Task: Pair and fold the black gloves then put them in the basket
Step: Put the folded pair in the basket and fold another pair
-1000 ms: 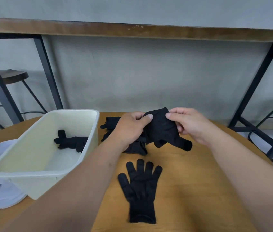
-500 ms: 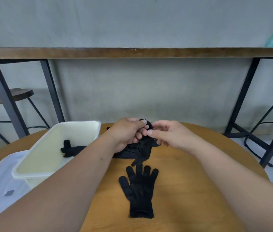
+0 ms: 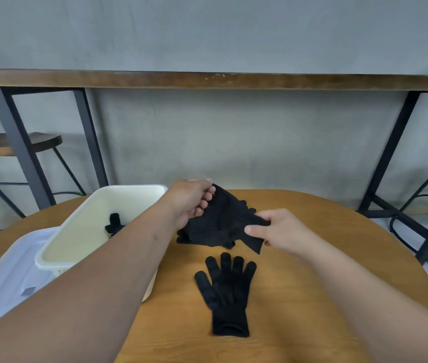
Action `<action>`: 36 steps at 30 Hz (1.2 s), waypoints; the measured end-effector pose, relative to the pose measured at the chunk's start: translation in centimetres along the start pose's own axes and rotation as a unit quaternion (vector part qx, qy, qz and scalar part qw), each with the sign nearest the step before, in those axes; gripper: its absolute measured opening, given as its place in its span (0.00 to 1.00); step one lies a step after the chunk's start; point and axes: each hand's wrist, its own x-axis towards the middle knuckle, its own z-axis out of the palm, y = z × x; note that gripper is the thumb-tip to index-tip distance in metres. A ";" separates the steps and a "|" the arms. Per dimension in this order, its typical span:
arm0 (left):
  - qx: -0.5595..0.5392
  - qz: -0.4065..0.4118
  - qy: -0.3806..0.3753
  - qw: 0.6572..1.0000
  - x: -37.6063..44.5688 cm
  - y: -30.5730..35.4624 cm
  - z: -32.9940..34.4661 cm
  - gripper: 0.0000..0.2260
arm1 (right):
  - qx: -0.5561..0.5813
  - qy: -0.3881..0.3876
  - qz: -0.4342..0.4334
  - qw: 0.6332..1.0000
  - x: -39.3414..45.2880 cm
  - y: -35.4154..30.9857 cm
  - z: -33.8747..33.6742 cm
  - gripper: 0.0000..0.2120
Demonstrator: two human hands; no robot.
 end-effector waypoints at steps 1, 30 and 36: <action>-0.006 -0.010 0.014 1.000 0.3 -0.4 -0.2 0.10 | 0.031 0.002 -0.005 1.000 -0.2 -0.3 -0.5 0.04; 0.214 0.126 -0.104 0.963 -1.5 -0.4 -0.7 0.10 | 0.011 0.008 -0.042 0.999 -1.4 -5.4 -2.7 0.11; 0.189 0.116 -0.094 0.971 -0.7 -1.2 -1.0 0.06 | 0.034 0.010 -0.042 0.999 -0.6 -4.8 -2.0 0.04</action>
